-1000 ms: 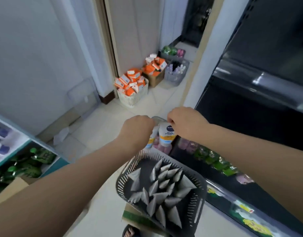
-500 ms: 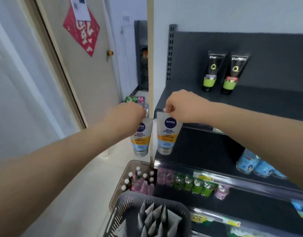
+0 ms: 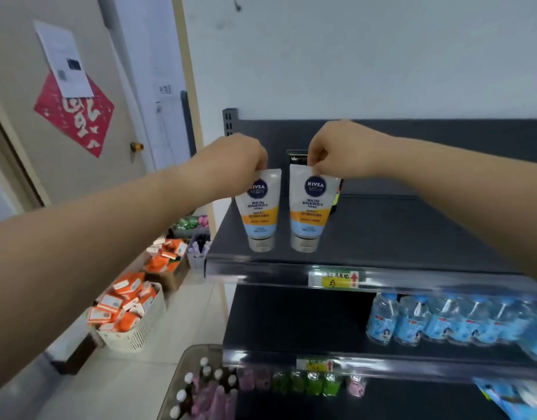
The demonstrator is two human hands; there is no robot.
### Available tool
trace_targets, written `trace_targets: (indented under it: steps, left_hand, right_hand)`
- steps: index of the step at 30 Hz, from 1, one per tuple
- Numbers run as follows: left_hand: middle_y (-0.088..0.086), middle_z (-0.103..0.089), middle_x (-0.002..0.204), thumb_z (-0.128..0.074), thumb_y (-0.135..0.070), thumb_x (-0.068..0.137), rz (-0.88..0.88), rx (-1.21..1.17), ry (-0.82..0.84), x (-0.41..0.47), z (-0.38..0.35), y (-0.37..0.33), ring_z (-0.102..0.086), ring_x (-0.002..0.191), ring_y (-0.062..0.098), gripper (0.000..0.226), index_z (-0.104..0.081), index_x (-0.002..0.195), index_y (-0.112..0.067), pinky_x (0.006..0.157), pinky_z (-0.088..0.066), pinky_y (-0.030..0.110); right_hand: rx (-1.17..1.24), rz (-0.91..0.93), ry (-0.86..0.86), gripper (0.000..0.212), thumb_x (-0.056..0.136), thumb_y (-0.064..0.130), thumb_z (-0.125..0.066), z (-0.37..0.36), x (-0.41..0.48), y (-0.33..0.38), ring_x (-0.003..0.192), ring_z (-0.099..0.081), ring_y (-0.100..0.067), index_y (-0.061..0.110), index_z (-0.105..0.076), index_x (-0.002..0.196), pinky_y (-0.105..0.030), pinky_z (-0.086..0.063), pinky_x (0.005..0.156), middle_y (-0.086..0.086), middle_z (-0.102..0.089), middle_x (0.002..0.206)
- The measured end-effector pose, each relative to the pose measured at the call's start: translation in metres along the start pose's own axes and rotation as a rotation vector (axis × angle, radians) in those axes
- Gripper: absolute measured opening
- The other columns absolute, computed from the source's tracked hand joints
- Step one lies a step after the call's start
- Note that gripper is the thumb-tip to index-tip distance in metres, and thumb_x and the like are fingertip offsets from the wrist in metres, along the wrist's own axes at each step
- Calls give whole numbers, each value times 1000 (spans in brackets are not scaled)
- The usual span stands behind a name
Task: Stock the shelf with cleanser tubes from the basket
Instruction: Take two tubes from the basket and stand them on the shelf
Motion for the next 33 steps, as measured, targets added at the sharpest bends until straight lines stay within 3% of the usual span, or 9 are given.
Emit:
trace_targets:
  steps: [10, 22, 25, 33]
  left_hand:
    - [6, -66, 90, -48, -5, 87, 15, -65, 31, 95, -46, -13, -61, 83, 28, 21, -67, 92, -12, 63, -48, 34]
    - [6, -63, 91, -48, -5, 89, 11, -110, 91, 149, -94, -19, -60, 80, 27, 21, -65, 94, -16, 60, -41, 33]
    - [5, -63, 88, -49, -4, 87, 14, -109, 102, 155, -101, -18, -60, 79, 27, 20, -64, 90, -17, 59, -42, 33]
    - [6, -65, 96, -50, -5, 89, 4, -121, 109, 160, -110, -17, -61, 84, 26, 22, -67, 101, -14, 68, -51, 36]
  right_hand:
    - [7, -108, 11, 21, 86, 6, -53, -19, 44, -79, 91, -60, -22, 9, -70, 99, -29, -48, 75, -8, -68, 103]
    - [2, -132, 75, 21, 88, 5, -53, -50, 83, -131, 95, -61, -24, 9, -68, 102, -29, -48, 73, -8, -66, 106]
    - [-5, -125, 88, 22, 88, 5, -52, -57, 87, -135, 94, -61, -24, 9, -68, 102, -29, -47, 72, -8, -66, 106]
    - [3, -130, 90, 22, 90, 6, -52, -66, 95, -139, 92, -61, -23, 11, -67, 106, -28, -45, 70, -7, -65, 107]
Point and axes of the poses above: each hand's wrist, its own x-axis towards the middle knuckle, its own z-axis out of the back of the hand, y = z × x, the point moved 1 cm from there along x, towards the middle knuckle
